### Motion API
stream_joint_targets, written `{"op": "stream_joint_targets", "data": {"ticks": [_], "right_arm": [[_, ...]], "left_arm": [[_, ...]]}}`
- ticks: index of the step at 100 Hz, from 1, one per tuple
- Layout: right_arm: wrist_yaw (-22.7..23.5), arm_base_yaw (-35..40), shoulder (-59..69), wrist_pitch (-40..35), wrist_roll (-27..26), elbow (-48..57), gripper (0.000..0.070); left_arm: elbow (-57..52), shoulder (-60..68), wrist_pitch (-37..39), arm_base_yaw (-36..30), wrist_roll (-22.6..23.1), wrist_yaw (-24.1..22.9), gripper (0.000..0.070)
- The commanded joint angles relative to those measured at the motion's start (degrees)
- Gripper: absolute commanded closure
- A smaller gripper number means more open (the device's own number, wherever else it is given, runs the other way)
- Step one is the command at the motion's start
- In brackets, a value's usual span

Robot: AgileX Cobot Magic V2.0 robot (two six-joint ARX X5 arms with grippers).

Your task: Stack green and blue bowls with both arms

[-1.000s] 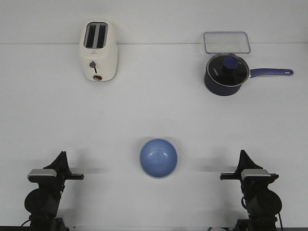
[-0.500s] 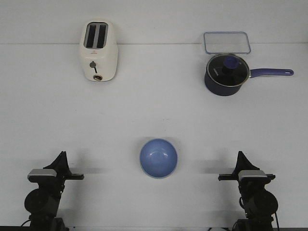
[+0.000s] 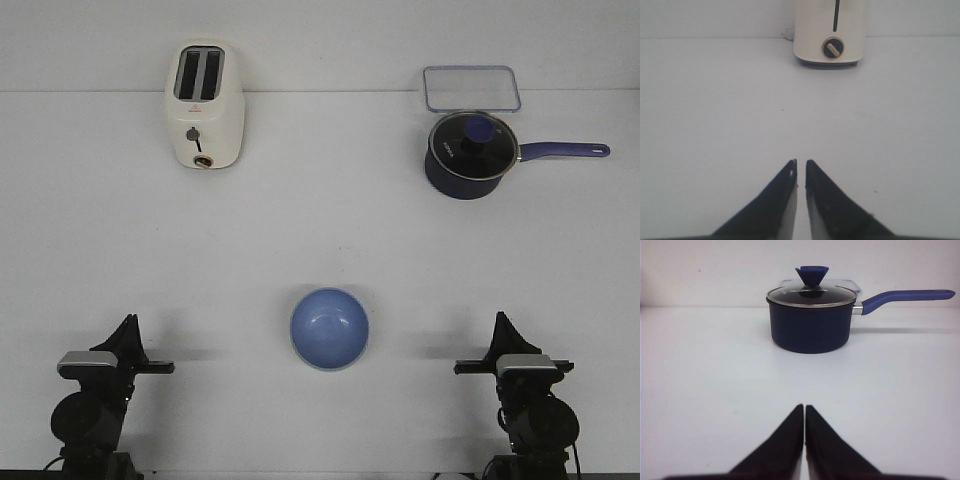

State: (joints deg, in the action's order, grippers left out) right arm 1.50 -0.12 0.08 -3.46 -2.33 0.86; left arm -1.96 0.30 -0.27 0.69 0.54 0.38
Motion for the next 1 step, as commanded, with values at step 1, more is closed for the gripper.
{"op": "stream_joint_targets", "data": {"ticks": [1], "right_arm": [[0.02,-0.11,0.0,0.85,0.52,-0.13,0.0691]], "left_arm": [[1.16,-0.11,0.63,0.04,0.31,0.26,0.0685]]}}
